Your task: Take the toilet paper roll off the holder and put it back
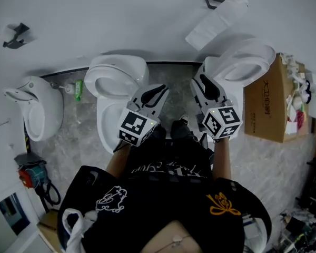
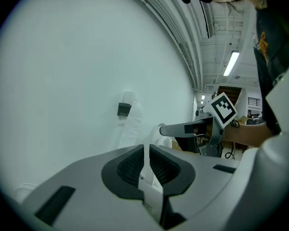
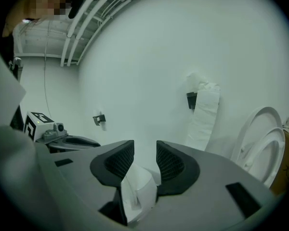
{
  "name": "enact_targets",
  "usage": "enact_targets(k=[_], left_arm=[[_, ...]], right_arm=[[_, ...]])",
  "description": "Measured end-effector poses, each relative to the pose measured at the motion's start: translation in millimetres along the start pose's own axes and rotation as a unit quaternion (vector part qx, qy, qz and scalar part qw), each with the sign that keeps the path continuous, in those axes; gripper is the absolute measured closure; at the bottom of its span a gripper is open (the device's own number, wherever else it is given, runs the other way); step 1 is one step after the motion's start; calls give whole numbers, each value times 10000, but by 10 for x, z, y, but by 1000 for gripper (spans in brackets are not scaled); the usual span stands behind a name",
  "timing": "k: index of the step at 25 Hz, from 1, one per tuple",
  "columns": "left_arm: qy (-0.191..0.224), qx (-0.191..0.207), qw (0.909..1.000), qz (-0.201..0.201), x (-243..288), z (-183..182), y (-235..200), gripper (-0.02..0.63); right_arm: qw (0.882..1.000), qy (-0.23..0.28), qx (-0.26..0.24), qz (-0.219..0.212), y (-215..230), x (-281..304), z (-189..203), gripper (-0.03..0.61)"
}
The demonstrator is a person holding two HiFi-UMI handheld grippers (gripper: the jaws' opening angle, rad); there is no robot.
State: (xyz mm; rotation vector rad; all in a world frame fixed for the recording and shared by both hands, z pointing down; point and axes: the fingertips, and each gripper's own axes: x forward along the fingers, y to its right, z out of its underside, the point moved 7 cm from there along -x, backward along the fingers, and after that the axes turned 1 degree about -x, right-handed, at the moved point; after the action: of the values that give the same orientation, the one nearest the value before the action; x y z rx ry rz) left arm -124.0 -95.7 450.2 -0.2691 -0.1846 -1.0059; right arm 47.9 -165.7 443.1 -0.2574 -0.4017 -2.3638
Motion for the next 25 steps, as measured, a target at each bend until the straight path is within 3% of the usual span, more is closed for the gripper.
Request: enact_targets(k=[9, 14, 25], left_arm=[[133, -67, 9999, -75, -25, 35, 244, 566], [32, -143, 9992, -362, -64, 171, 479, 566], [60, 21, 9974, -718, -54, 188, 1575, 566]], right_arm=[[9991, -203, 36, -366, -204, -250, 148, 462], [9980, -323, 4, -549, -183, -525, 286, 497], [9956, -187, 76, -915, 45, -1506, 501, 551]])
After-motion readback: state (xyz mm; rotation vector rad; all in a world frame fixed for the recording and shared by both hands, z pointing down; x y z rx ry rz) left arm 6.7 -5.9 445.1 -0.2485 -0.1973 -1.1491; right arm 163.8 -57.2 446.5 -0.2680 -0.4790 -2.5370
